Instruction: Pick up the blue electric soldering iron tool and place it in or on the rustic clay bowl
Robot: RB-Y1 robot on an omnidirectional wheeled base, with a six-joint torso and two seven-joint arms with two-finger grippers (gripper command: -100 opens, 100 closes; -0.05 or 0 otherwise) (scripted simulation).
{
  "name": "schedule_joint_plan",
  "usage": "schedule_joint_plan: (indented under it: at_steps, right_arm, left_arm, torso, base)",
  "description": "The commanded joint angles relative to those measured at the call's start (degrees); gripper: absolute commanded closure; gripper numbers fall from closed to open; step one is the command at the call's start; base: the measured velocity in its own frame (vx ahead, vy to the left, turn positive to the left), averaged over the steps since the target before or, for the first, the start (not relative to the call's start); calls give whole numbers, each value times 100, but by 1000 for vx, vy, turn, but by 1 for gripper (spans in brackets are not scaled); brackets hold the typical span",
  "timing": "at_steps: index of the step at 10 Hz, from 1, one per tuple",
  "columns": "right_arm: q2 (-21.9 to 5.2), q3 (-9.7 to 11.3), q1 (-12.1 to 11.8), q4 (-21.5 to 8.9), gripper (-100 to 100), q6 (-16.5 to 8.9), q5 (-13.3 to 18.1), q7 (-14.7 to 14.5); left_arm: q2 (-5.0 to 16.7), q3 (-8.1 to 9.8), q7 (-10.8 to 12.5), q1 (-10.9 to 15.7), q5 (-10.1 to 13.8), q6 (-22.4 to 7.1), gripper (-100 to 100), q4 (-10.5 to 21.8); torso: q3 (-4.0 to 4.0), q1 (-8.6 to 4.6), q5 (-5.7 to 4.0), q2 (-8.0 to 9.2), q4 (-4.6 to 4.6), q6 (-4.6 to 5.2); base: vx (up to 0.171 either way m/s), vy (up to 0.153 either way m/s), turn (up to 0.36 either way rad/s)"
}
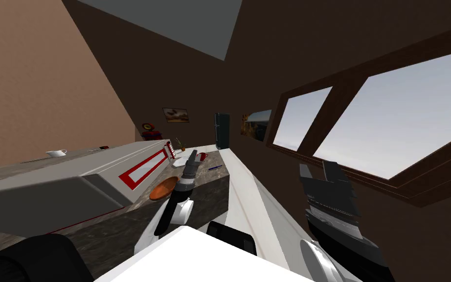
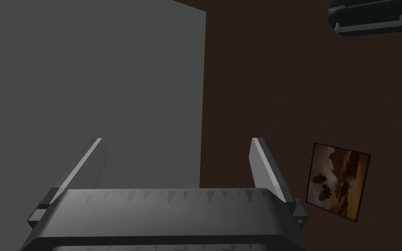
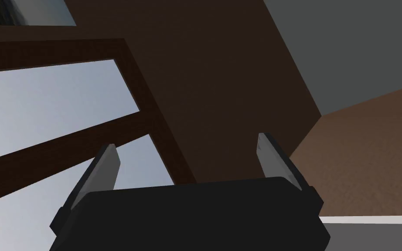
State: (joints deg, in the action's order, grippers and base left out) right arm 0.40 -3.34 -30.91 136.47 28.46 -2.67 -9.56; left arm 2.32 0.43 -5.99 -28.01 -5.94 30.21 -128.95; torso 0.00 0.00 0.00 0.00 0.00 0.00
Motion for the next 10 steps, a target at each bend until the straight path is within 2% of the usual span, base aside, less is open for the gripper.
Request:
schedule_joint_plan:
  at_steps: [1,4,8,9,10]
  right_arm:
    - [0,0,0,0,0,0,0,0]
    - [1,1,0,0,0,0,0,0]
    - [1,1,0,0,0,0,0,0]
    - [1,1,0,0,0,0,0,0]
    - [1,0,-1,1,0,0,0,0]
  left_arm:
    - [251,-111,-17,-22,-35,-10,-100,-45]
    - [652,-333,-52,-45,-119,-37,-100,-120]
    - [1337,-687,-119,-20,-280,-92,-100,-214]
    - [1415,-687,-119,-20,-280,-92,-100,-214]
    - [1650,-774,-137,0,-327,-107,-100,-230]
  torso:
    - [0,0,0,0,0,0]
    - [-10,-31,-7,-18,-4,1]
    - [-11,-43,-10,-20,-4,1]
    - [-14,-41,-10,-25,-5,2]
    - [-13,-31,-8,-21,-5,-1]
  base:
    - [11,-44,-113]
    - [48,-78,-126]
    - [59,-104,-170]
    - [59,-71,-59]
    - [58,-71,-131]
